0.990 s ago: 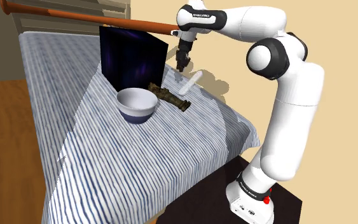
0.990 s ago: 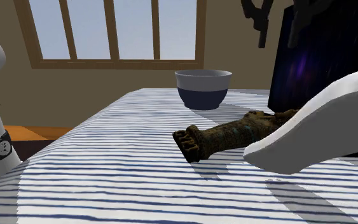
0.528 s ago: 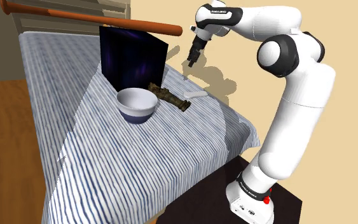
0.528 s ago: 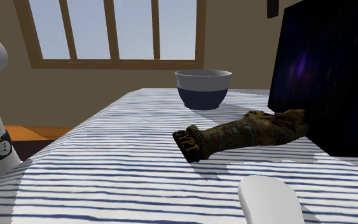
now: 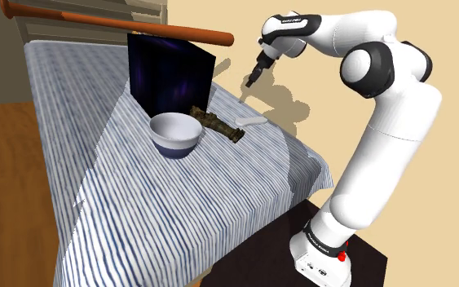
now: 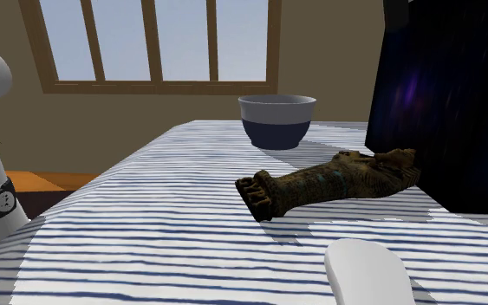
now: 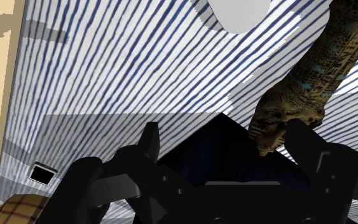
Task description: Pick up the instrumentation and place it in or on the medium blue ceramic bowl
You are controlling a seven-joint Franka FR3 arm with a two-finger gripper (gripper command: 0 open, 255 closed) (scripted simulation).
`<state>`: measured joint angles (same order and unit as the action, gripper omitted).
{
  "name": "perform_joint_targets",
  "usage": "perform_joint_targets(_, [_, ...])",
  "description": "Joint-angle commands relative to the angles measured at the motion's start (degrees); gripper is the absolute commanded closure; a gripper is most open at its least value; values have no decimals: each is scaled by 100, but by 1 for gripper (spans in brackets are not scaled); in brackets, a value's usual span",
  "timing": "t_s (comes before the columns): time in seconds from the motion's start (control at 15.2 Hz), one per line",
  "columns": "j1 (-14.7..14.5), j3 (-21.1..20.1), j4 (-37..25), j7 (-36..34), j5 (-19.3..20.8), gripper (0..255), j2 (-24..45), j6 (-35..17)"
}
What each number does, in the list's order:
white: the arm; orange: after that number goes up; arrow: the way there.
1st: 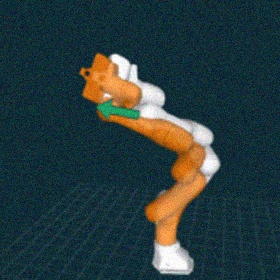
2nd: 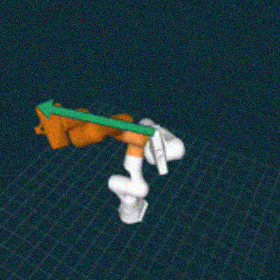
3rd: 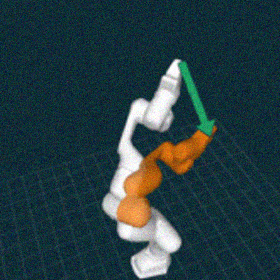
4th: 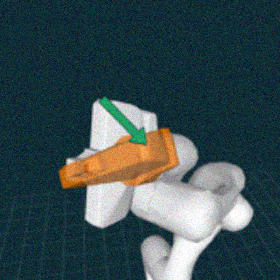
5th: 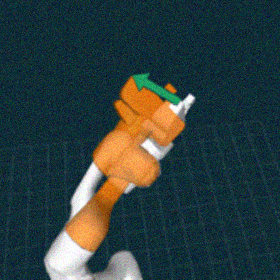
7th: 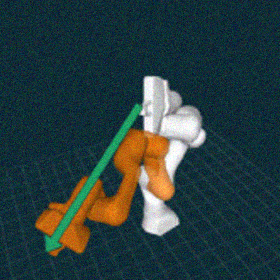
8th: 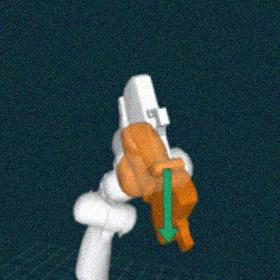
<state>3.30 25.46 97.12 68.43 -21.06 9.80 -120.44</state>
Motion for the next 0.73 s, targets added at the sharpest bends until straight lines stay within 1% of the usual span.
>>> perform_joint_targets(0.0, [-4, -17, 46, 19, -54, 0, 71, -116])
perform_joint_targets(0.13, [-6, -32, 81, 44, -96, 0, 132, -204])
perform_joint_targets(0.66, [-6, -32, 81, 44, -95, 0, 132, -204])
